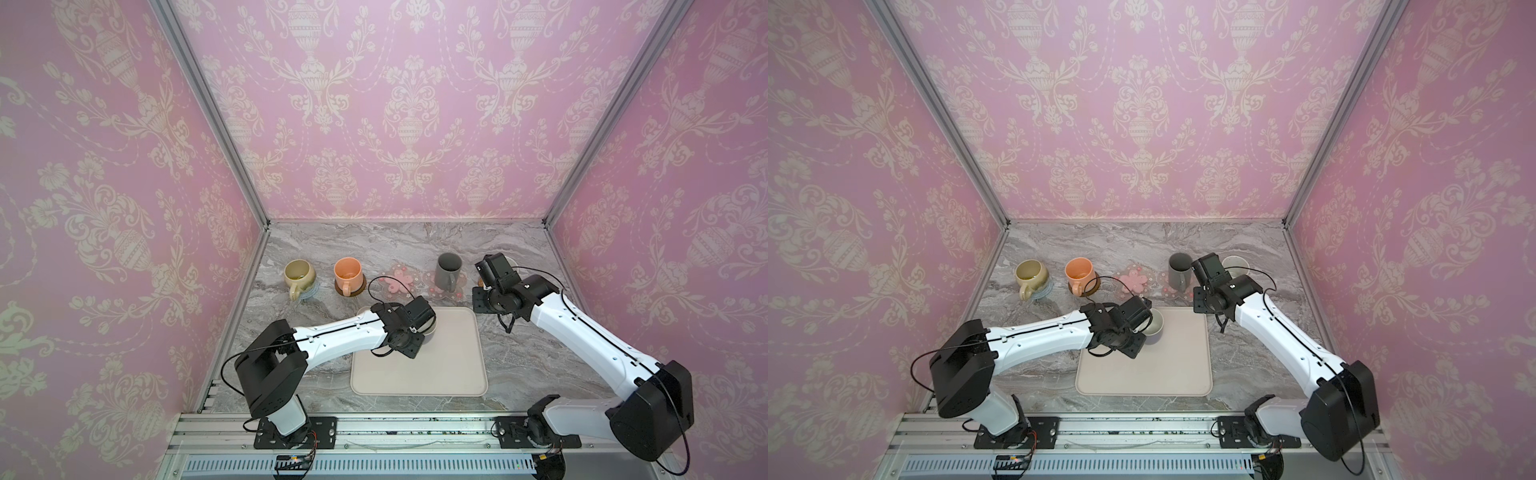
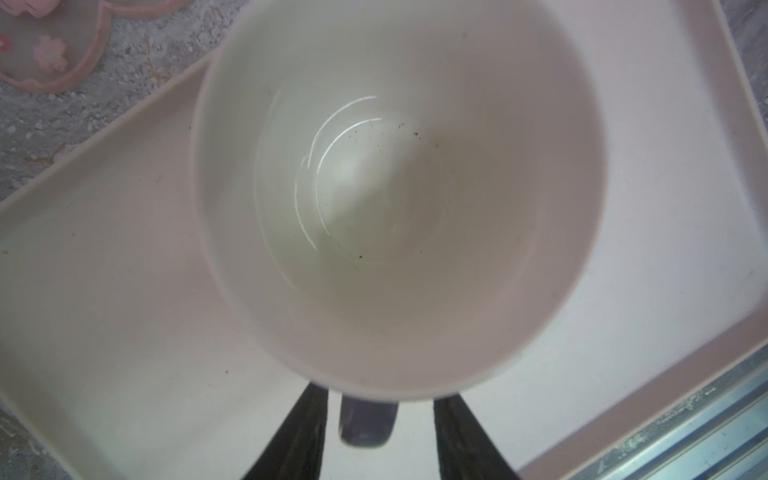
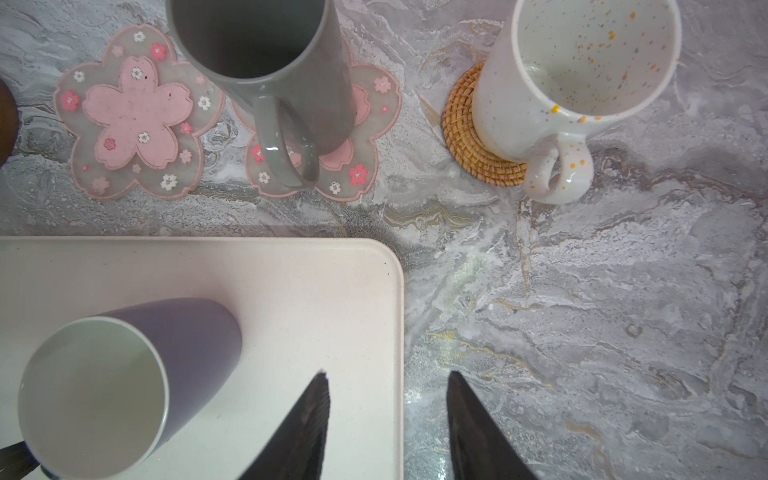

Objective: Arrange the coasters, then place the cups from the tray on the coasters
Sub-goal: 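Move the left gripper over the lavender mug on the tray, then lower the left gripper down onto the lavender mug's rim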

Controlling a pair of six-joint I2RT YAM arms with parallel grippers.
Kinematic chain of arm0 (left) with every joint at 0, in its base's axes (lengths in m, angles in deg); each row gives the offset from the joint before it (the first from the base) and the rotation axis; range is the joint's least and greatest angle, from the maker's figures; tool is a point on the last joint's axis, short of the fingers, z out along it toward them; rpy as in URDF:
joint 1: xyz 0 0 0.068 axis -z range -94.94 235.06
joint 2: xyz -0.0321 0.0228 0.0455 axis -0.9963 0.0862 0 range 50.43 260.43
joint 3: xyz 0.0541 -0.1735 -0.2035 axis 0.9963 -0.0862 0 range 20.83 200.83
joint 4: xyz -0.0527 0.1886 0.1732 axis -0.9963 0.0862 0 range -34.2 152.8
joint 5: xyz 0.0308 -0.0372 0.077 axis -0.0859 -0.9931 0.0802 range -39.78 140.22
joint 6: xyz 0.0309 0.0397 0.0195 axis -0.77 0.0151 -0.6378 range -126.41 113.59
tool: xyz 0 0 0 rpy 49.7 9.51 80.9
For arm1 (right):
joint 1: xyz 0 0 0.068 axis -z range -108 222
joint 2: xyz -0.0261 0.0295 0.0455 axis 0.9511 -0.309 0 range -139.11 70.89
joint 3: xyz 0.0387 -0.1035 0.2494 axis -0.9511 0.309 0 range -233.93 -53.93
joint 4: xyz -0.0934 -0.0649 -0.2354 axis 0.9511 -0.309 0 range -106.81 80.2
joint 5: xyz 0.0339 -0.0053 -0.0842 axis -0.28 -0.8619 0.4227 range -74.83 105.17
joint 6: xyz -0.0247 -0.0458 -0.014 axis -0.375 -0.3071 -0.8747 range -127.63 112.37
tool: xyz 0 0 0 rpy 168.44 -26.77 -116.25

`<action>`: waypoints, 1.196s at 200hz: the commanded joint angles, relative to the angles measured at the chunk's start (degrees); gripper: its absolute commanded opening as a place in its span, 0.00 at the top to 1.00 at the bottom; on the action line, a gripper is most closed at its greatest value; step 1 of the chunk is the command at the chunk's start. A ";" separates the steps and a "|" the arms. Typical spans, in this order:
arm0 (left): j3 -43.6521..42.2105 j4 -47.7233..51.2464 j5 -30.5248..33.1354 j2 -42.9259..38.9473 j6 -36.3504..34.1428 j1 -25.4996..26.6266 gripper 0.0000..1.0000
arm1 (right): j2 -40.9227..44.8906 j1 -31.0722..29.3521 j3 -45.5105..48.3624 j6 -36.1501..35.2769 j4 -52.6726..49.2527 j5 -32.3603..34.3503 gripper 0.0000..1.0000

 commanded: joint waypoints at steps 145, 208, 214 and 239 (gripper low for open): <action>-0.70 -4.74 3.41 2.38 0.35 -0.51 0.73 | 0.78 0.40 1.14 1.03 -1.38 1.06 0.52; -0.80 -4.59 4.59 2.03 0.09 -0.51 0.92 | 0.95 0.44 1.22 0.98 -1.39 1.15 0.52; -0.80 -4.60 4.77 1.88 0.09 -0.51 0.93 | 1.02 0.44 1.36 1.05 -1.38 1.13 0.52; -0.83 -4.36 5.90 1.29 0.26 -0.71 0.97 | 1.54 0.43 1.57 1.31 -1.56 1.15 0.52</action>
